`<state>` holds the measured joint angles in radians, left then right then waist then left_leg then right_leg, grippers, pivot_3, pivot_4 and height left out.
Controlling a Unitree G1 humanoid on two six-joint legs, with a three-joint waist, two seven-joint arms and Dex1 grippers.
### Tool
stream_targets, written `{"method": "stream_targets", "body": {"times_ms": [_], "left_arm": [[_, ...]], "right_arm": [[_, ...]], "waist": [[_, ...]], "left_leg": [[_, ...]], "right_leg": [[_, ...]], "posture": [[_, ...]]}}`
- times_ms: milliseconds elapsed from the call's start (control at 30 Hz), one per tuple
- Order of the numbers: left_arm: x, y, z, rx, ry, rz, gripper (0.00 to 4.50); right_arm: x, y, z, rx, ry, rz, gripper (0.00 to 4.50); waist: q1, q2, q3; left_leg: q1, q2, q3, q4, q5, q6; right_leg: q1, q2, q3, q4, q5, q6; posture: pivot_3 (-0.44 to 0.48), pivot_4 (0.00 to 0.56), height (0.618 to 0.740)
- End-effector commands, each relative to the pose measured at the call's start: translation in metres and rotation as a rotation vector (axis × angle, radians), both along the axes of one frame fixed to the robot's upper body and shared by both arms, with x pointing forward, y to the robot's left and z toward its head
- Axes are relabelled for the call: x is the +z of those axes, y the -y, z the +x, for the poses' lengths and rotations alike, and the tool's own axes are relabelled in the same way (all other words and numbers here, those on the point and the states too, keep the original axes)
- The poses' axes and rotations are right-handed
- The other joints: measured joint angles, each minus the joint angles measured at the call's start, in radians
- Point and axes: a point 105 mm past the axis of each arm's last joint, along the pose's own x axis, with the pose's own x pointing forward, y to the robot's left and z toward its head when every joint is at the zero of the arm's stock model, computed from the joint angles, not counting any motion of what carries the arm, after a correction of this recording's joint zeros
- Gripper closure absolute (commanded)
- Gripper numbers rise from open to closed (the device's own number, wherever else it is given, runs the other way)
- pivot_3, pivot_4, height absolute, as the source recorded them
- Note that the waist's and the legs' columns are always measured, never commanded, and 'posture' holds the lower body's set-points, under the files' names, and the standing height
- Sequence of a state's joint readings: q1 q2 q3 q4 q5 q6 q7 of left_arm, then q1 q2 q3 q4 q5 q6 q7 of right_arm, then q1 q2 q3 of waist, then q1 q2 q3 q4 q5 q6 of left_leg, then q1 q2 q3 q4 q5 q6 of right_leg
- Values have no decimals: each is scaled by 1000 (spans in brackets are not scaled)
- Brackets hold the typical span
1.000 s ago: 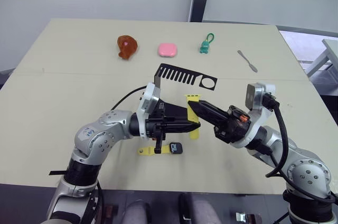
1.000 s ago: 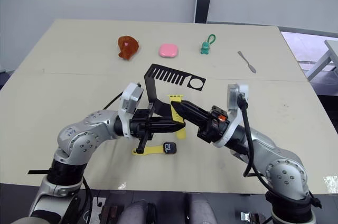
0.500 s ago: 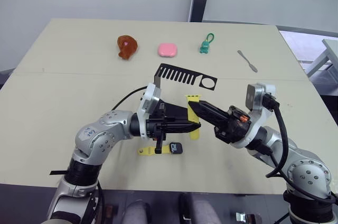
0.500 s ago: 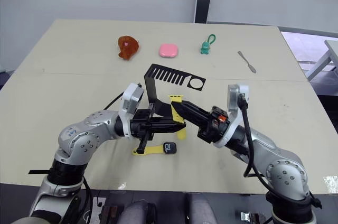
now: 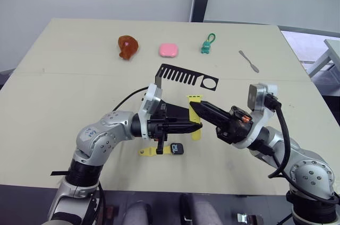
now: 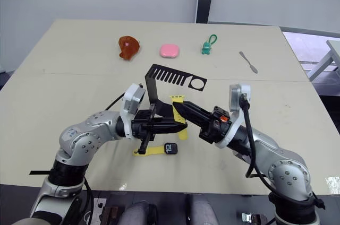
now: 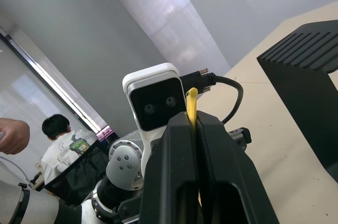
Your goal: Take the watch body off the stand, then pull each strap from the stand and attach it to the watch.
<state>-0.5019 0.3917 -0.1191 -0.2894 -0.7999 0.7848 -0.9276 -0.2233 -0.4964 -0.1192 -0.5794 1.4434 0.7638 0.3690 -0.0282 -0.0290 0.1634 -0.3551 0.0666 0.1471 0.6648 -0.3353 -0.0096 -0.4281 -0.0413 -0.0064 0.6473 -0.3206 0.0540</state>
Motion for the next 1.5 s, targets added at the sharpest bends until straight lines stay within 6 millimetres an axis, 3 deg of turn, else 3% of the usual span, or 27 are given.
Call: {"method": "stream_targets", "body": {"times_ms": [33,267,300,400,567,700,900,1233,1500], "left_arm": [[10,2,-2,-8,43,-19,4500],[6,-3,-4,-25,12,23,4500],[5,-6,-6,-37,19,40,3845],[2,-13,-9,-45,49,82,2695],[-6,-38,-5,-2,122,205,180],[-37,-48,-3,39,263,384,84],[-68,-44,11,155,315,488,84],[-95,-34,6,201,307,548,84],[-100,-28,10,242,289,552,84]], "right_arm": [[7,1,-4,5,27,14,4425],[15,4,-2,-7,53,11,4425],[16,5,-3,-6,59,5,4500],[18,6,-6,-1,70,-10,4500],[16,12,-16,11,122,-138,4500],[-5,17,-28,18,235,-411,4500],[-24,23,-41,71,361,-625,4500],[-51,33,-39,60,376,-753,4500],[-57,35,-40,59,368,-774,4500]], "waist": [[0,0,0],[0,0,0],[-1,0,0],[-2,0,0],[0,0,0],[1,0,0],[3,0,0],[2,0,1],[2,0,1]], "left_leg": [[0,0,0,0,0,0],[0,0,0,0,0,0],[0,0,0,0,0,0],[0,0,0,0,0,0],[0,0,0,-1,0,0],[0,0,0,-2,0,0],[-1,-1,0,-1,0,2],[-1,-1,0,-1,0,3],[-1,-1,0,-1,0,3]], "right_leg": [[0,0,0,0,0,0],[0,0,0,0,0,0],[0,0,0,0,0,0],[0,0,0,0,0,0],[0,0,0,-1,0,0],[0,-1,0,-3,0,0],[0,-1,0,-5,1,2],[0,-1,1,-4,1,2],[0,-1,1,-4,1,2]], "posture": [[0,150,740],[0,150,740],[0,150,740],[0,150,740],[0,150,740],[0,150,740],[0,150,740],[0,150,740],[0,150,740]]}}
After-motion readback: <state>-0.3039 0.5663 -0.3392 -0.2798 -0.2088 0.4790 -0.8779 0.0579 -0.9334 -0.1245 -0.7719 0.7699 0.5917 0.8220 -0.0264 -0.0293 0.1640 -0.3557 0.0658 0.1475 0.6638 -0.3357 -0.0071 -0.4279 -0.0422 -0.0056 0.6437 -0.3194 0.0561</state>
